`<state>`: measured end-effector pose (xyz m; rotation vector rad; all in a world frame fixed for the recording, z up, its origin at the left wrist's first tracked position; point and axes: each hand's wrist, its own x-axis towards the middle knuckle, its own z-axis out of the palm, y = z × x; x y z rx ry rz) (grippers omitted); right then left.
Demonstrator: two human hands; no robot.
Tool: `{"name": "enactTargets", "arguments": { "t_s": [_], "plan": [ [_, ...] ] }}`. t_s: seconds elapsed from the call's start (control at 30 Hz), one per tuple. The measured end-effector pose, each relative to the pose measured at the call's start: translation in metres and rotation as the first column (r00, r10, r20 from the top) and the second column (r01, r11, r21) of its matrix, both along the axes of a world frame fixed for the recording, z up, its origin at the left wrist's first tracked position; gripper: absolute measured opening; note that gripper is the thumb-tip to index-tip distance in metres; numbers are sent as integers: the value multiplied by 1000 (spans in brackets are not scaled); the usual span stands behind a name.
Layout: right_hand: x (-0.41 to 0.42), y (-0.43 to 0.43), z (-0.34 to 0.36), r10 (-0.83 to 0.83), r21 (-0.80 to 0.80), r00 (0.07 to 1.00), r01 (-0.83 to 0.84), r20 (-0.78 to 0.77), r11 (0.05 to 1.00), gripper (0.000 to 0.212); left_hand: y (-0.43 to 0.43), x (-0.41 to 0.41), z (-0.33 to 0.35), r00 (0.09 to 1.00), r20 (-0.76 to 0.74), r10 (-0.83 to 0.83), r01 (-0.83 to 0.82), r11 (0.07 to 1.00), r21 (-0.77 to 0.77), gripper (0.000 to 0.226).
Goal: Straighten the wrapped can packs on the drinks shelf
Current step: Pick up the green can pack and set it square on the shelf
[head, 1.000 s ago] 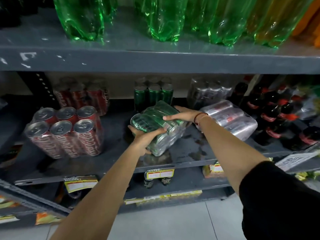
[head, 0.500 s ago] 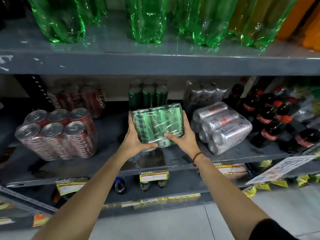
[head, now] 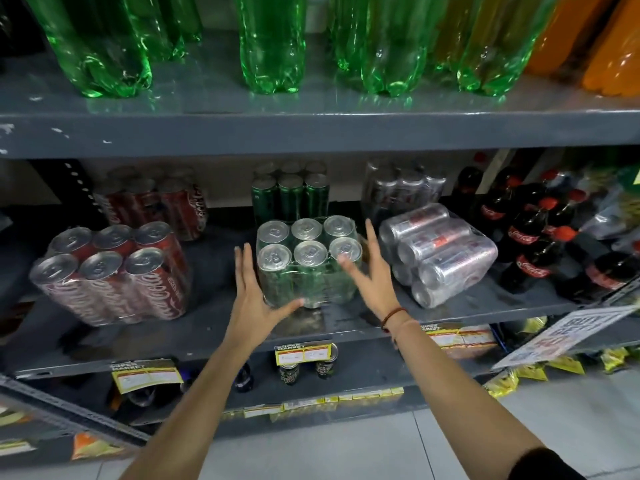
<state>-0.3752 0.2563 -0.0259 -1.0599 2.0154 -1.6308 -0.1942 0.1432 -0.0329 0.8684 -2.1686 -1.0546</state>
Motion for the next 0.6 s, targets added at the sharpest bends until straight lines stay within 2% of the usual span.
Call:
{"name": "enactTargets", "arguments": {
  "t_s": [0.07, 0.1, 0.2, 0.27, 0.4, 0.5, 0.6],
  "plan": [
    [-11, -10, 22, 38, -36, 998, -36, 54, 999, 76, 27, -6, 16, 975, -145, 169, -156, 983, 97, 109],
    [-18, -16, 32, 82, 7, 996, -83, 46, 997, 70, 40, -12, 22, 958, -168, 233, -209, 967, 149, 99],
    [-36, -36, 45, 268, 263, 963, -251, -27, 931, 58, 61, -42, 27, 955, -77, 288, -249, 914, 322, 87],
    [-40, -41, 42, 280, 322, 960, -257, -28, 911, 53, 62, -59, 24, 950, -21, 312, -281, 881, 380, 87],
    [-23, -30, 34, 149, 146, 983, -163, 107, 976, 49, 49, -62, 21, 948, -53, 315, -281, 901, 329, 91],
    [8, -17, 18, -59, 39, 998, 57, 33, 998, 70, 5, -47, 20, 982, -89, 166, -133, 945, 300, 88],
    [60, -10, 5, -261, 74, 958, 270, -115, 960, 75, -46, -33, 23, 997, -27, -78, 82, 962, 261, 89]
  ]
}}
